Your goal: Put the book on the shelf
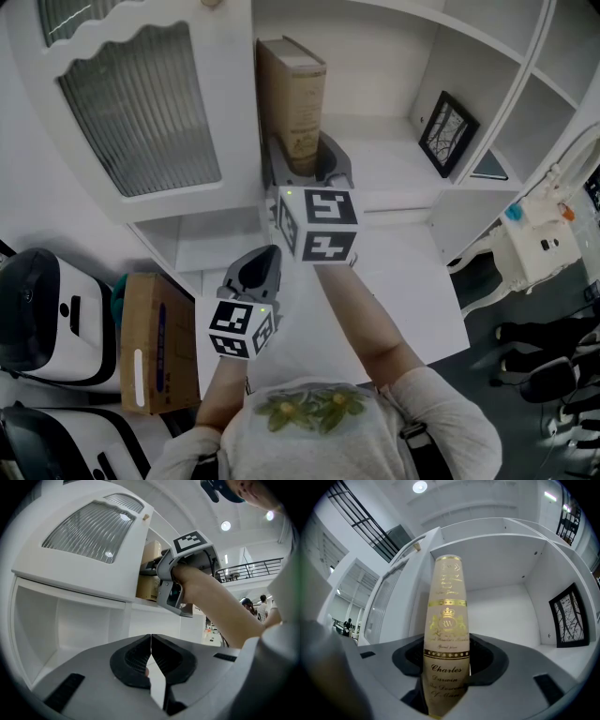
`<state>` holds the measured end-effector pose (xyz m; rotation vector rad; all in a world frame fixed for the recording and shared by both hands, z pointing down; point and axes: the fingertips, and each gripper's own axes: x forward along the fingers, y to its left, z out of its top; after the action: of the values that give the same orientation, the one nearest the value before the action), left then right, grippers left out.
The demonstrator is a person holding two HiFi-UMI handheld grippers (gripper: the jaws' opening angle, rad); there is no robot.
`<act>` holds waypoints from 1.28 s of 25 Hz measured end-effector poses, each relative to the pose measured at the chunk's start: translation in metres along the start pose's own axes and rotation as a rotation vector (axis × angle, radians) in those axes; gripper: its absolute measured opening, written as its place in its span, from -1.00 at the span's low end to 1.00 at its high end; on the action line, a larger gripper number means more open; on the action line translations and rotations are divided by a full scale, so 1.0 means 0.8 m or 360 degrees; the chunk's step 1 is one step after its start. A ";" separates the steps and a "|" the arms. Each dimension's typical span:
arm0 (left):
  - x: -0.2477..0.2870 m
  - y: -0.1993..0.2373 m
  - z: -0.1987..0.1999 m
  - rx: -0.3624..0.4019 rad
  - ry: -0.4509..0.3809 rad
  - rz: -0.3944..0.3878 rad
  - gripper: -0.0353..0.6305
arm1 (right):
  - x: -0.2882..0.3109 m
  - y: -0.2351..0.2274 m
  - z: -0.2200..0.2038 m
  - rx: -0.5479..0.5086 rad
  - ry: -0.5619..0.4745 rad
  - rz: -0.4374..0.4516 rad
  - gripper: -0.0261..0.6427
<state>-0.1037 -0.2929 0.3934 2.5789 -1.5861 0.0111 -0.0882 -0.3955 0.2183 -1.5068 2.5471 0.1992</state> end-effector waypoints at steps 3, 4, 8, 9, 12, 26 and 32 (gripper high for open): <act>-0.001 -0.001 0.001 0.0001 -0.0003 -0.0001 -0.81 | 0.001 0.001 0.000 0.0002 -0.0002 0.0014 -0.27; -0.001 -0.001 0.001 0.0002 -0.0003 -0.0001 -0.81 | 0.001 0.001 0.000 0.0004 -0.0005 0.0021 -0.27; -0.003 -0.001 0.001 0.0005 -0.0004 0.0002 -0.81 | -0.004 0.005 -0.001 0.0007 -0.0001 0.0062 -0.24; -0.003 -0.002 0.002 0.0007 -0.0005 0.0003 -0.81 | -0.006 0.006 -0.001 0.0001 0.0004 0.0070 -0.22; -0.004 -0.002 0.003 0.0012 -0.0008 0.0005 -0.81 | -0.014 0.009 -0.001 -0.0008 0.0012 0.0092 -0.20; -0.010 -0.008 0.003 0.0023 -0.0002 0.0000 -0.81 | -0.069 0.005 -0.007 0.0041 -0.0072 0.0099 -0.35; -0.010 -0.012 0.001 0.0023 0.0003 -0.0004 -0.81 | -0.062 0.009 -0.008 0.0031 -0.0045 0.0129 -0.38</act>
<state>-0.0992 -0.2814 0.3909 2.5911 -1.5880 0.0249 -0.0720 -0.3511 0.2357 -1.3853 2.5823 0.2039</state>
